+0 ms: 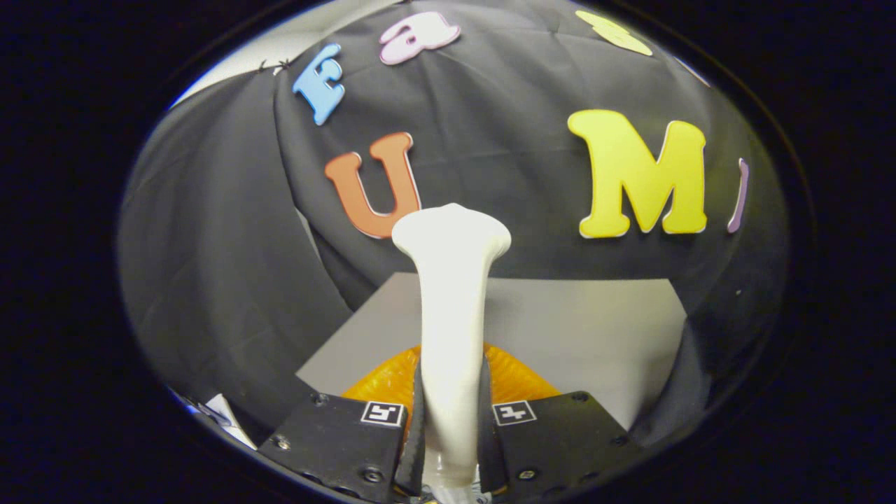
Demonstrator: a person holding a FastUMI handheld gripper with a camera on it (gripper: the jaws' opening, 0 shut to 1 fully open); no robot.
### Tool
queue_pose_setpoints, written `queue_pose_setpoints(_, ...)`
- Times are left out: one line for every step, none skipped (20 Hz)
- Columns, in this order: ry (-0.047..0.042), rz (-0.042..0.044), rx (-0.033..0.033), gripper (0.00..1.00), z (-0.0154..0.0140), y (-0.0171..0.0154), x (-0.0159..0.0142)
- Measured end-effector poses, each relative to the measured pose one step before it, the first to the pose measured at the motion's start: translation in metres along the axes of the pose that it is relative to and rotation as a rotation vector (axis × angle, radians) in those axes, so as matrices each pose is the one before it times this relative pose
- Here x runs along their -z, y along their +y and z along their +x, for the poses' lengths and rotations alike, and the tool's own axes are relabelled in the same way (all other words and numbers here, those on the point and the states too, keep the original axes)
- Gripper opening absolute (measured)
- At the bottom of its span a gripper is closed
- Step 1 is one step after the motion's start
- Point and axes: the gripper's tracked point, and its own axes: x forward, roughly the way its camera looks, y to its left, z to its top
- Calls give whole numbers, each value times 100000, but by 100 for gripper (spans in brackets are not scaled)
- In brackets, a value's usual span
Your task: Iron the clothes twice with a garment steamer, once on the left side and once on the right side.
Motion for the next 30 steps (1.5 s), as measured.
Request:
queue_pose_setpoints(-2879, -174, -1340, 33, -1735, 238, -830)
queue_pose_setpoints(-2573, -337, -1232, 33, -1390, 123, -652)
queue_pose_setpoints(-3015, -125, -1306, 33, -1563, 231, -822)
queue_pose_setpoints(-3122, -467, -786, 33, -1739, 86, -816)
queue_pose_setpoints(-2610, -525, -273, 33, -1646, 51, -751)
queue_pose_setpoints(-2302, -798, -473, 33, -1421, 4, -564)
queue_pose_setpoints(-2685, -687, -467, 33, -1593, 34, -712)
queue_pose_setpoints(-2573, -663, -134, 33, -1689, -57, -693)
queue_pose_setpoints(-2176, 177, -64, 33, -1440, -97, -531)
queue_pose_setpoints(-2410, -36, 378, 33, -1677, -308, -453)
queue_pose_setpoints(-1918, 81, 822, 33, -1233, -357, -422)
queue_pose_setpoints(-2072, -661, 1351, 33, -1754, -396, -453)
queue_pose_setpoints(-2132, 51, 1084, 33, -1545, -417, -577)
queue_pose_setpoints(-1974, -215, 815, 33, -1326, -334, -512)
queue_pose_setpoints(-2399, -314, 991, 33, -1757, -601, -674)
queue_pose_setpoints(-2327, -454, 985, 33, -1339, -701, -578)
queue_pose_setpoints(-2675, -843, 1920, 33, -1675, -1096, -753)
queue_pose_setpoints(-1838, -803, 2653, 33, -1404, -832, -511)
queue_pose_setpoints(-1982, -460, 2653, 33, -1317, -1121, -732)
queue_pose_setpoints(-2065, -695, 2959, 33, -1308, -1122, -670)
queue_pose_setpoints(-2057, -1527, 3315, 33, -1373, -1621, -1035)
queue_pose_setpoints(-2381, -1154, 2915, 33, -1155, -1670, -714)
queue_pose_setpoints(-1770, -588, 2926, 33, -713, -1579, -911)
queue_pose_setpoints(-1141, -532, 2798, 33, -471, -1713, -773)
queue_pose_setpoints(-1132, 72, 2146, 33, -244, -1433, -797)
queue_pose_setpoints(-425, 41, 2025, 33, -175, -1252, -545)
queue_pose_setpoints(-384, -42, 2019, 33, 73, -1312, -581)
queue_pose_setpoints(-542, -91, 1558, 33, 159, -1111, -462)
queue_pose_setpoints(-1348, -58, 921, 33, 225, -846, -558)
queue_pose_setpoints(-1153, -755, 683, 33, 351, -948, -454)
